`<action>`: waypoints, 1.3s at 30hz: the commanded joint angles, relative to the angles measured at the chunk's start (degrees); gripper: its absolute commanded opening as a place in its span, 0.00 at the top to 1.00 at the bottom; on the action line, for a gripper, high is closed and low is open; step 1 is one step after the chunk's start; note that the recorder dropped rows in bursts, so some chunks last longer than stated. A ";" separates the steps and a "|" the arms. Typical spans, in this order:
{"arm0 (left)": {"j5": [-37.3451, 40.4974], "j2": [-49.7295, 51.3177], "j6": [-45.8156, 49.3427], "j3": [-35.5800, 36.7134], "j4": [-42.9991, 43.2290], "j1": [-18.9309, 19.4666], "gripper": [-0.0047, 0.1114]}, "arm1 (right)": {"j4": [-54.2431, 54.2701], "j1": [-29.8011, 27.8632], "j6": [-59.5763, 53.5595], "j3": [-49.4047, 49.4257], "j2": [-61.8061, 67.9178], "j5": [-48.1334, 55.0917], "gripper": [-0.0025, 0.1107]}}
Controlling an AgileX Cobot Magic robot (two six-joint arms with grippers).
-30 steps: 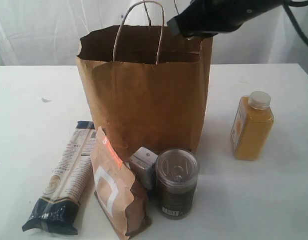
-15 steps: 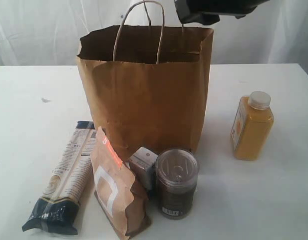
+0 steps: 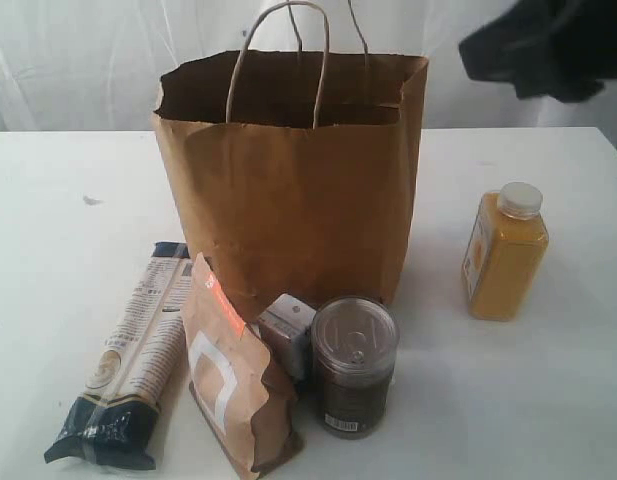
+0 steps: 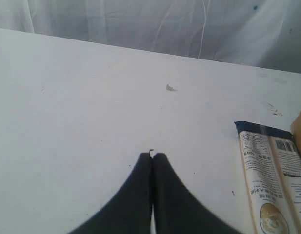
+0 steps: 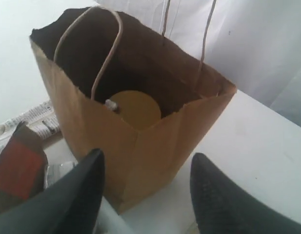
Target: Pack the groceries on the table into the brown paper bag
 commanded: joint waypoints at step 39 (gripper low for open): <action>-0.18 -0.25 -0.15 0.24 -0.07 -0.42 0.96 | 8.88 0.99 -17.00 33.18 22.49 -29.61 0.54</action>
